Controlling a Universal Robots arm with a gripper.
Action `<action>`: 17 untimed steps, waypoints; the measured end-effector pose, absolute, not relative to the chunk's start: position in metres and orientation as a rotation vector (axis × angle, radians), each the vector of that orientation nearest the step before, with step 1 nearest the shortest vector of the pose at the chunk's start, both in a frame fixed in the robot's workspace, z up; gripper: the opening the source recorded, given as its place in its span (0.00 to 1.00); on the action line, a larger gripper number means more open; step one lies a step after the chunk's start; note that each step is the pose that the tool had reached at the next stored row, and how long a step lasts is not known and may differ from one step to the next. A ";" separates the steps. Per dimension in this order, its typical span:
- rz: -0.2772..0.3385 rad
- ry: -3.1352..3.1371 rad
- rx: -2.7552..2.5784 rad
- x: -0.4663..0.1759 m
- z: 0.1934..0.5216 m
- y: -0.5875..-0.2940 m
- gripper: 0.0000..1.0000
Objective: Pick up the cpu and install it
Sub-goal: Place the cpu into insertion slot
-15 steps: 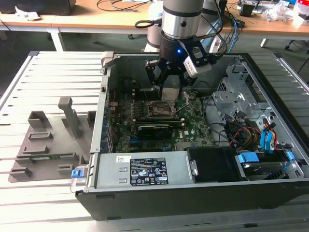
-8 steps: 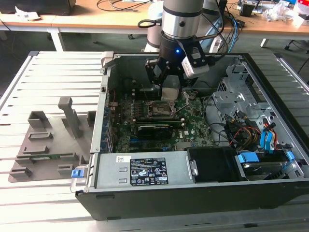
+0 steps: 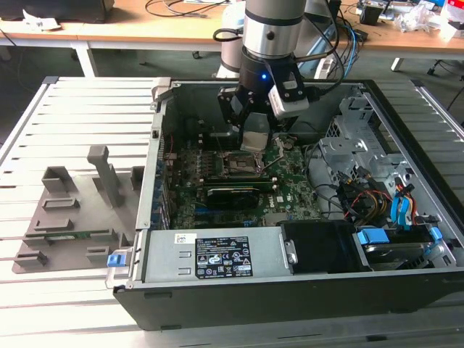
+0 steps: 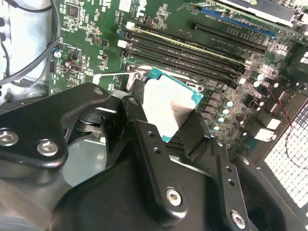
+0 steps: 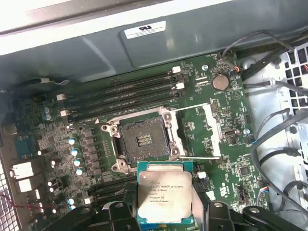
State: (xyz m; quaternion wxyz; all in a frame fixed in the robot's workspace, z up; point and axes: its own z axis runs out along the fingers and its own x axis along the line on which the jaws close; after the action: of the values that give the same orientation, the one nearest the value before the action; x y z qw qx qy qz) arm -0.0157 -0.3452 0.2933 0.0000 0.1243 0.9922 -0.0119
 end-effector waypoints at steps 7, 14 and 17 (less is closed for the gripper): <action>-0.038 3.105 0.483 -0.016 0.293 -0.345 0.54; -0.039 3.091 0.569 -0.016 0.293 -0.345 0.54; -0.039 3.085 0.599 -0.016 0.293 -0.345 0.54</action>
State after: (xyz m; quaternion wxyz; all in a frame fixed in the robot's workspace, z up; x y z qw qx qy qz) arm -0.0157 -0.3452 0.2928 -0.0007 0.1907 0.9816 -0.0124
